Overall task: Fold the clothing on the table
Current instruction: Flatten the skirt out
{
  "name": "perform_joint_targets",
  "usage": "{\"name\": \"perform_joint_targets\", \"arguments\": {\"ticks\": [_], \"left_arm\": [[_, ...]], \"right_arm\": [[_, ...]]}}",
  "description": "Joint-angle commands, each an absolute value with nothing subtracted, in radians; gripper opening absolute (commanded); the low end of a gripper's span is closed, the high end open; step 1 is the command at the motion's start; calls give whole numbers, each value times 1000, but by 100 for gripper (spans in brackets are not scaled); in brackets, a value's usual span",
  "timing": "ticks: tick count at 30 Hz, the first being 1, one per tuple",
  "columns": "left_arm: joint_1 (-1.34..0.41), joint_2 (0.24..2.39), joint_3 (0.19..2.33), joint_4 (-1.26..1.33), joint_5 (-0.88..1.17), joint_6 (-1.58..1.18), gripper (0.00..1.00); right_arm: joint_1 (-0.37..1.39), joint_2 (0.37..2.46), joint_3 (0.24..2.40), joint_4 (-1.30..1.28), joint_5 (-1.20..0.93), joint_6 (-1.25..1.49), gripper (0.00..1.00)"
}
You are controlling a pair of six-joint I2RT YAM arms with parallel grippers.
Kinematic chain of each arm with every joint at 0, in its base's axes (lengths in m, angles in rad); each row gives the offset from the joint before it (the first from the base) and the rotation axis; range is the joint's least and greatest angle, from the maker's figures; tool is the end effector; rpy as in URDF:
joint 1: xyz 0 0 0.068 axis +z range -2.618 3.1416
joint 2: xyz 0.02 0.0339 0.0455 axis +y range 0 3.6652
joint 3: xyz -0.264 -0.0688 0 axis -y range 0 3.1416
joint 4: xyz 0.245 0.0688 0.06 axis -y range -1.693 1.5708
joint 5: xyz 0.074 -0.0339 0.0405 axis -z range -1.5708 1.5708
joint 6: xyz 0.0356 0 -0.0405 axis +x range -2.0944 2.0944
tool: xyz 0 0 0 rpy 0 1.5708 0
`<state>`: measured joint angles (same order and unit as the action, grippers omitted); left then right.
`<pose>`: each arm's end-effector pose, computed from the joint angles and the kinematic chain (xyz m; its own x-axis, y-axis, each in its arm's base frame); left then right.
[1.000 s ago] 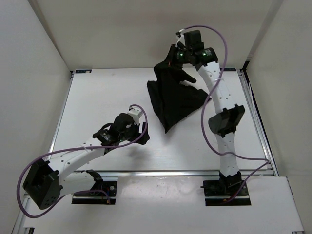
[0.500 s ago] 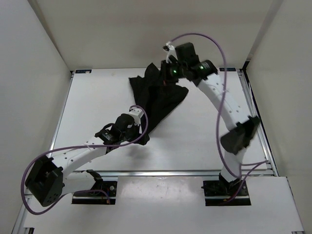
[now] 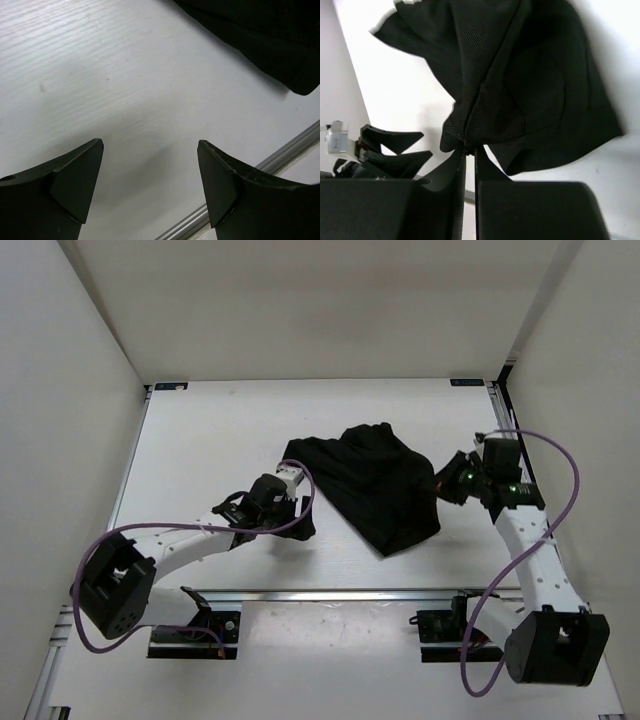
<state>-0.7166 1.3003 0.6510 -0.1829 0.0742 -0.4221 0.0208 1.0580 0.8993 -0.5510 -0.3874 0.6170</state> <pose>0.1902 -0.1692 0.1866 -0.7924 0.1484 -0.5917 0.4034 0.8550 -0.3258 0.2227 0.0181 0.2944 -0.7083 0.5211 -0.4763 0.1275 0.7580 0.6397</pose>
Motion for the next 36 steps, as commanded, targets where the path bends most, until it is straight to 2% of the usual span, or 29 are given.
{"name": "perform_joint_targets", "arguments": {"ticks": [1, 6, 10, 12, 14, 17, 19, 20, 21, 22, 25, 27, 29, 32, 36], "left_arm": [[-733, 1325, 690, -103, 190, -475, 87], [-814, 1400, 756, -112, 224, -454, 87], [-741, 1379, 694, -74, 233, -527, 86], [-680, 1347, 667, -87, 207, -546, 86], [-614, 1321, 646, -123, 184, -543, 86], [-591, 1286, 643, -147, 170, -528, 86], [-594, 1273, 652, -162, 152, -520, 86], [-601, 1273, 655, -173, 150, -514, 86], [-604, 1276, 653, -172, 146, -514, 85], [-604, 1275, 653, -181, 143, -511, 86], [-623, 1298, 653, -179, 138, -508, 86], [-630, 1313, 664, -178, 140, -511, 86], [-640, 1339, 672, -179, 140, -508, 86], [-650, 1364, 677, -172, 152, -511, 86], [-673, 1381, 677, -161, 166, -515, 86]], "right_arm": [[-35, 994, 789, -463, -439, 692, 0], [-37, 1014, 817, -446, -446, 675, 0], [147, 1243, 972, -492, -396, 626, 0], [228, 1403, 1149, -531, -388, 591, 0], [343, 1651, 1345, -590, -348, 533, 0], [458, 1927, 1794, -716, -348, 389, 0], [494, 1965, 2026, -653, -456, 269, 0], [503, 1926, 2035, -605, -484, 273, 0], [497, 1833, 1981, -468, -535, 288, 0], [492, 1763, 1818, -257, -561, 343, 0], [365, 1389, 1402, 67, -549, 521, 0], [228, 1274, 1240, 46, -566, 566, 0], [149, 1194, 1062, -137, -487, 551, 0], [-33, 1086, 855, -263, -530, 577, 0], [-118, 1000, 735, -428, -437, 515, 0]]}}
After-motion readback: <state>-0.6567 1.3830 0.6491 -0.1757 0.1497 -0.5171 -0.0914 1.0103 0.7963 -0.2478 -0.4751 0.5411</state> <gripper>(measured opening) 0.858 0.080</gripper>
